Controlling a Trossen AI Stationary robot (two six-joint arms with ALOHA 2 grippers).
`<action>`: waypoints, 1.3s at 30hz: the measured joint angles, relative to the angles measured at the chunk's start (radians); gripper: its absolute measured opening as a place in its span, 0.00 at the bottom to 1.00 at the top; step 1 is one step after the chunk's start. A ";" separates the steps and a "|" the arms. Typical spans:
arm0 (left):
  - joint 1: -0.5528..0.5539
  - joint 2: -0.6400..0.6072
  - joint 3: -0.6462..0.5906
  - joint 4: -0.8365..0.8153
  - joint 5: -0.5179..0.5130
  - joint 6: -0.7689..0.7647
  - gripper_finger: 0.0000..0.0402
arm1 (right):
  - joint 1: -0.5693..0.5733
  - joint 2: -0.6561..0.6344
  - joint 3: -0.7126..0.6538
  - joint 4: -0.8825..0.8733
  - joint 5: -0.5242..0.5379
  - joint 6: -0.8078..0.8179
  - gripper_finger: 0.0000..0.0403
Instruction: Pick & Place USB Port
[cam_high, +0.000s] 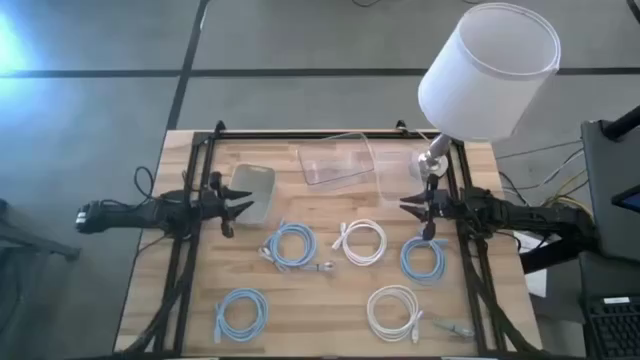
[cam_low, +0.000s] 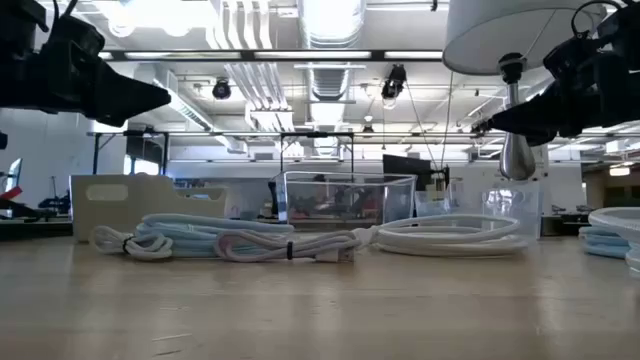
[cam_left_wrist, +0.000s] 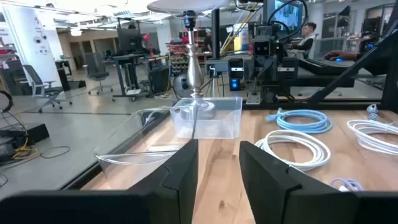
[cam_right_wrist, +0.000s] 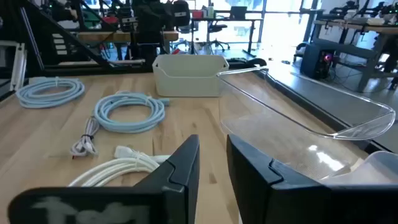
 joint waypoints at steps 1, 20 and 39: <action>0.000 0.000 0.000 0.000 0.000 0.000 0.30 | 0.000 0.000 0.000 0.000 0.000 0.000 0.20; 0.000 0.000 0.000 0.000 0.000 0.000 0.30 | 0.000 0.000 0.000 0.000 0.000 0.000 0.17; 0.000 0.000 0.000 0.000 0.000 0.000 0.30 | 0.000 0.000 0.000 0.000 0.000 0.000 0.21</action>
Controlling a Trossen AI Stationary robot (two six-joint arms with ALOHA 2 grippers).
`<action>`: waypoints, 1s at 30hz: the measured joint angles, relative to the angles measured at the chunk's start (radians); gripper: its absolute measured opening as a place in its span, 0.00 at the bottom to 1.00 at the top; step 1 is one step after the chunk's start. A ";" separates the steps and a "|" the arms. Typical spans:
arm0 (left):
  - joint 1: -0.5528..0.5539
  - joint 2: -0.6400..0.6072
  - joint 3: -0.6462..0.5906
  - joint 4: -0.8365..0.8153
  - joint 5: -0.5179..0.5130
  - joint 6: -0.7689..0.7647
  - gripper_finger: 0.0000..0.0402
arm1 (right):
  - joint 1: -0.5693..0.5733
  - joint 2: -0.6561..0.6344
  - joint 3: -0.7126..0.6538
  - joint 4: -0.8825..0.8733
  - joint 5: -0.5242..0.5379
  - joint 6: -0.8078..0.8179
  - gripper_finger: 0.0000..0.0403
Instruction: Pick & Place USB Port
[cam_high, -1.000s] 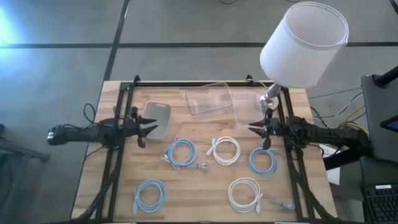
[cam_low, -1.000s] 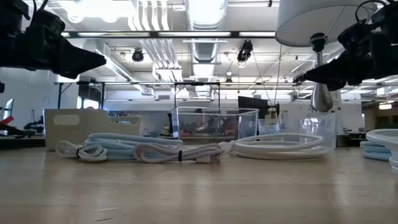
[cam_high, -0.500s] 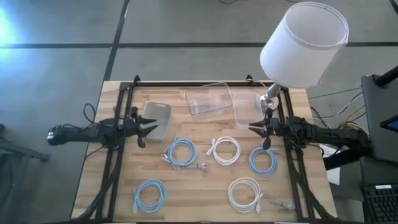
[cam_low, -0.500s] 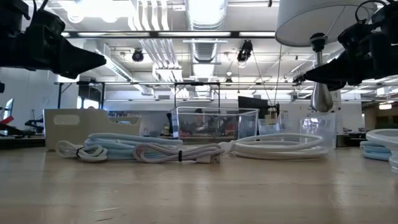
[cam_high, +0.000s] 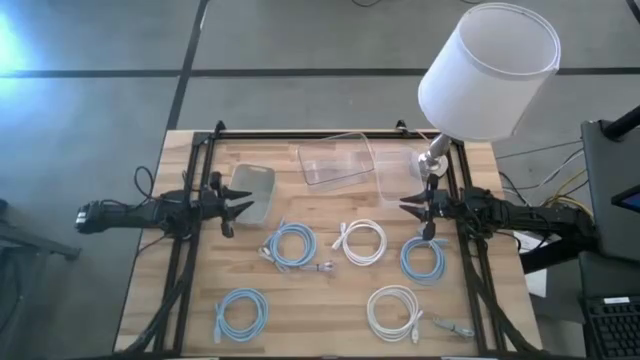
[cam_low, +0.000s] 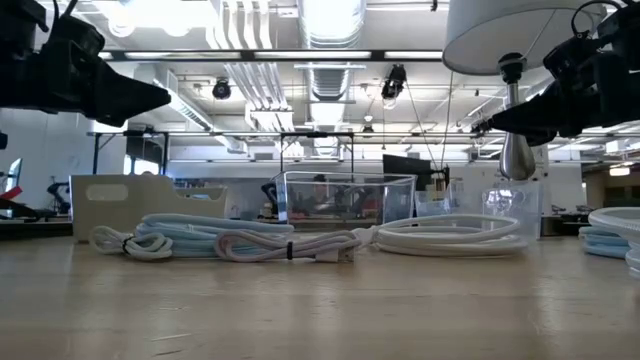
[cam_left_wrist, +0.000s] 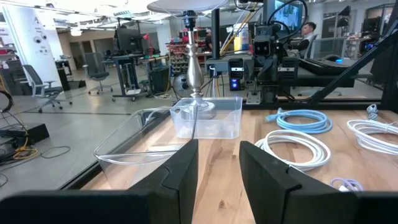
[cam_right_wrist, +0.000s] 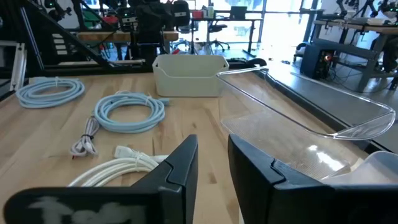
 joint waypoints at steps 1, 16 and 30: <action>0.000 0.000 0.000 0.000 0.000 0.000 0.30 | 0.000 0.000 0.000 0.000 0.000 0.000 0.20; 0.000 0.000 0.000 0.000 0.000 0.000 0.30 | 0.000 0.000 0.000 0.000 0.000 0.000 0.19; 0.000 0.000 0.000 0.000 0.000 0.000 0.30 | 0.000 0.000 0.000 0.000 0.000 0.000 0.20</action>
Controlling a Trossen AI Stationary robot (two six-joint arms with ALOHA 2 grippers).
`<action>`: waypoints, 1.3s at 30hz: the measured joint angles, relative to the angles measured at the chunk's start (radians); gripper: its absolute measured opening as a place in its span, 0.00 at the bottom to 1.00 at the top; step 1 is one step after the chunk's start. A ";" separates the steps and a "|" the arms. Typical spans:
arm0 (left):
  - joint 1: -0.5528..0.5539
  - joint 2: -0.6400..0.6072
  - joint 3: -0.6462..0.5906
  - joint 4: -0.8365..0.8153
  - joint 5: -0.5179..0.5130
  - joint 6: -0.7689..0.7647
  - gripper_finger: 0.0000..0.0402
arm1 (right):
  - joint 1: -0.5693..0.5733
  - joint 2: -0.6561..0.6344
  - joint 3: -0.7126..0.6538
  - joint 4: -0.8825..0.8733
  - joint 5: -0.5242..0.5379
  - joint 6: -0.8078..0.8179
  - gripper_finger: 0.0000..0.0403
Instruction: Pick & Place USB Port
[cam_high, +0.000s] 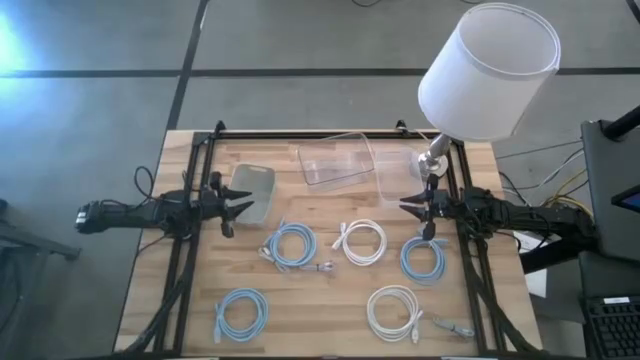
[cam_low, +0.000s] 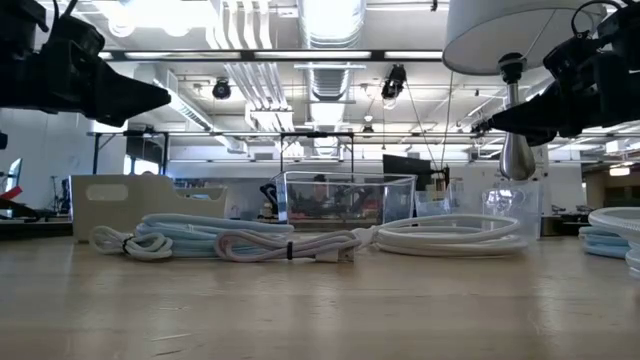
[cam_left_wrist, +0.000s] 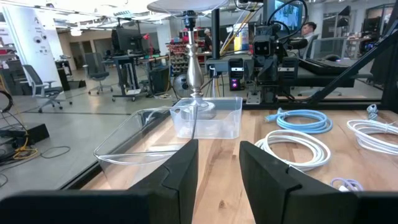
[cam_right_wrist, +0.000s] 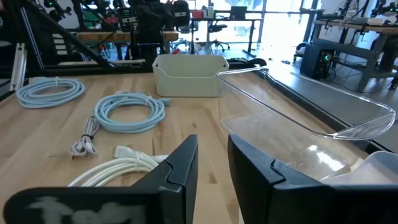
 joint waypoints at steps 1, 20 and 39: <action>0.000 0.000 0.000 0.000 0.000 0.000 0.30 | 0.000 0.000 0.000 0.000 0.000 0.000 0.20; 0.000 0.000 0.000 0.000 0.000 0.000 0.30 | 0.000 0.000 0.000 0.000 0.000 0.000 0.21; 0.000 0.000 0.000 0.000 0.000 0.000 0.30 | 0.000 0.000 0.000 0.000 0.000 0.000 0.17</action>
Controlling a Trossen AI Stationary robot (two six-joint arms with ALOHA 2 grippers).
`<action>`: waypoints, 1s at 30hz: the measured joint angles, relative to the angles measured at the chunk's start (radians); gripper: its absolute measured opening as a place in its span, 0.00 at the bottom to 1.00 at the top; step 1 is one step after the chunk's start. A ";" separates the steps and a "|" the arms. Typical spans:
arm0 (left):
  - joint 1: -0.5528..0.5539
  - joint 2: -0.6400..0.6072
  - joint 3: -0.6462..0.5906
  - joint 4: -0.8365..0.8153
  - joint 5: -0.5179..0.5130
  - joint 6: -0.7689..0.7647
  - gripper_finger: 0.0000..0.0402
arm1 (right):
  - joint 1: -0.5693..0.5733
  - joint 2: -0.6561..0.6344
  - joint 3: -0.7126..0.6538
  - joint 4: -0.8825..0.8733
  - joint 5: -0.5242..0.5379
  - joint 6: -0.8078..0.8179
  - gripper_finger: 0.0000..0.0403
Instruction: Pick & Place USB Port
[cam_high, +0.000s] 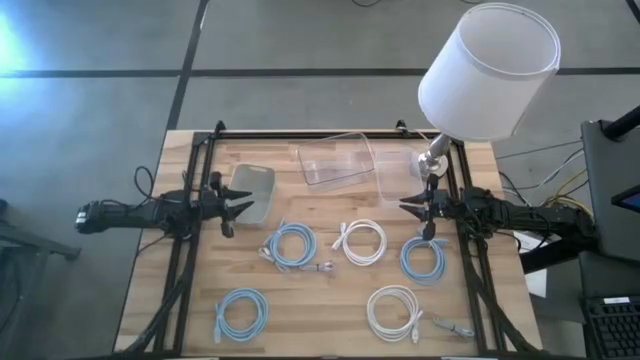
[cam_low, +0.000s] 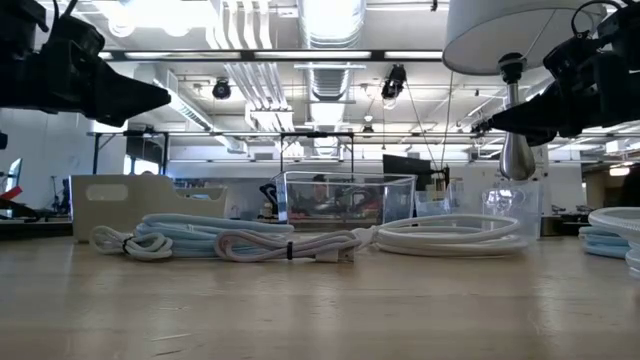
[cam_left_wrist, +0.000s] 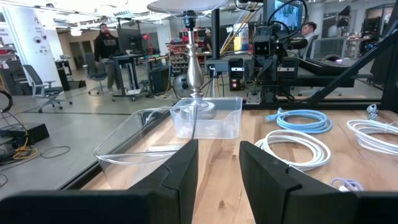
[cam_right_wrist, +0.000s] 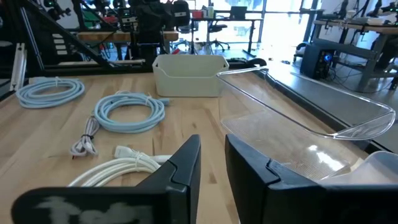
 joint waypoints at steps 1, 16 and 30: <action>0.000 0.000 0.000 0.000 0.000 0.000 0.30 | 0.000 0.000 0.000 0.000 0.000 0.000 0.17; 0.000 0.000 0.000 0.000 0.000 0.000 0.30 | 0.000 0.000 0.000 0.000 0.000 0.000 0.21; 0.000 0.000 0.000 0.000 0.000 0.000 0.30 | 0.000 0.000 0.000 0.000 0.000 0.000 0.17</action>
